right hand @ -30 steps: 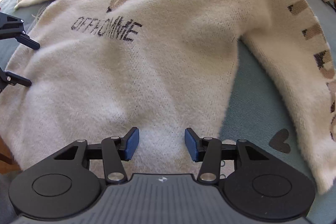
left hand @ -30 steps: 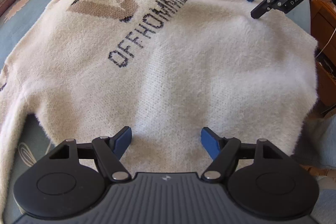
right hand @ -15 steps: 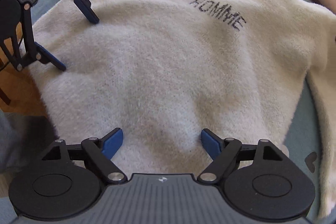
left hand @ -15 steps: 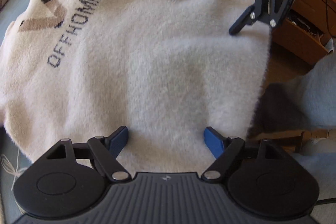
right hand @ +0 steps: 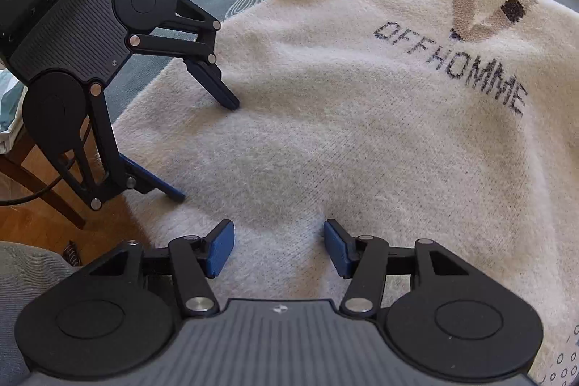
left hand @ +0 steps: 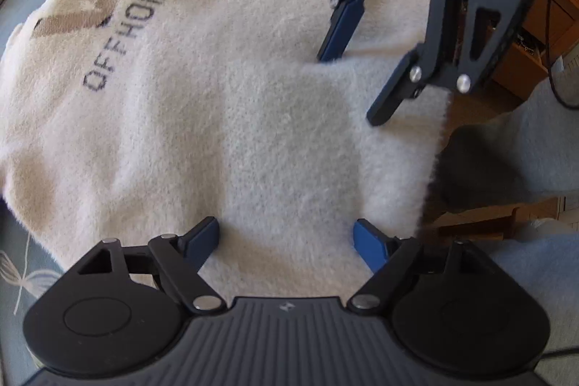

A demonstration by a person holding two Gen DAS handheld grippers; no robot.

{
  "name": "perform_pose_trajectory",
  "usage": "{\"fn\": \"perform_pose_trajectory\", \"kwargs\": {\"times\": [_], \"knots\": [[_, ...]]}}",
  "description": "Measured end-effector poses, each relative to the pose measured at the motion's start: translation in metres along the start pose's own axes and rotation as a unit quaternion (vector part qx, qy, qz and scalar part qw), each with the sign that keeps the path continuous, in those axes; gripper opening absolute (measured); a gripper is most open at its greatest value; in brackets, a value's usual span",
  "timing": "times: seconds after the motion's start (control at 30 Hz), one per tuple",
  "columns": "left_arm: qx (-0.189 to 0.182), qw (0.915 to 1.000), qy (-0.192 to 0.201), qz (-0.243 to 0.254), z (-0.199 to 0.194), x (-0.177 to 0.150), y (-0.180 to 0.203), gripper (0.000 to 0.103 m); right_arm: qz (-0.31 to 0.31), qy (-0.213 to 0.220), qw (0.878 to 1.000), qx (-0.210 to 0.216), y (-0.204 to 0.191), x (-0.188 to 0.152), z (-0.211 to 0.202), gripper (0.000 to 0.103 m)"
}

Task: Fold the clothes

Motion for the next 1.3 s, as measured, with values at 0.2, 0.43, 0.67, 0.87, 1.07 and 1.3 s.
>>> {"fn": "perform_pose_trajectory", "kwargs": {"times": [0.2,0.43,0.67,0.87,1.07,1.3], "knots": [[0.01,0.9997,-0.023,-0.004,-0.017,-0.014,-0.001,0.081,0.023,-0.002,1.0,0.009,-0.006,0.001,-0.013,0.061],[0.012,0.9988,0.043,-0.018,-0.019,0.019,-0.014,0.081,0.061,-0.005,0.998,0.026,-0.015,0.022,0.017,0.083],[0.017,0.9998,0.008,-0.006,-0.016,0.012,-0.012,0.083,0.08,-0.032,0.996,0.034,-0.012,-0.007,-0.011,0.08],[0.043,0.9949,0.088,0.024,-0.03,0.056,-0.014,0.083,0.102,0.043,0.988,-0.105,0.064,0.009,-0.047,0.08],[0.023,0.9958,0.083,-0.029,-0.005,0.08,-0.038,0.084,0.07,0.009,0.987,-0.143,0.103,-0.028,-0.031,0.085],[0.027,0.9942,0.033,-0.099,-0.01,0.047,-0.046,0.086,0.076,-0.007,0.985,-0.157,0.092,-0.068,-0.035,0.103]]}}
Point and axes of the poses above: each gripper's, at about its wrist camera, not at the fingertips, and z roughly the way its jaws point, y to its right, x to its top, the point moved 3 cm from there along z, roughly the way its jaws point, and after that the axes turned 2 degrees about -x, right-handed, at the moved point
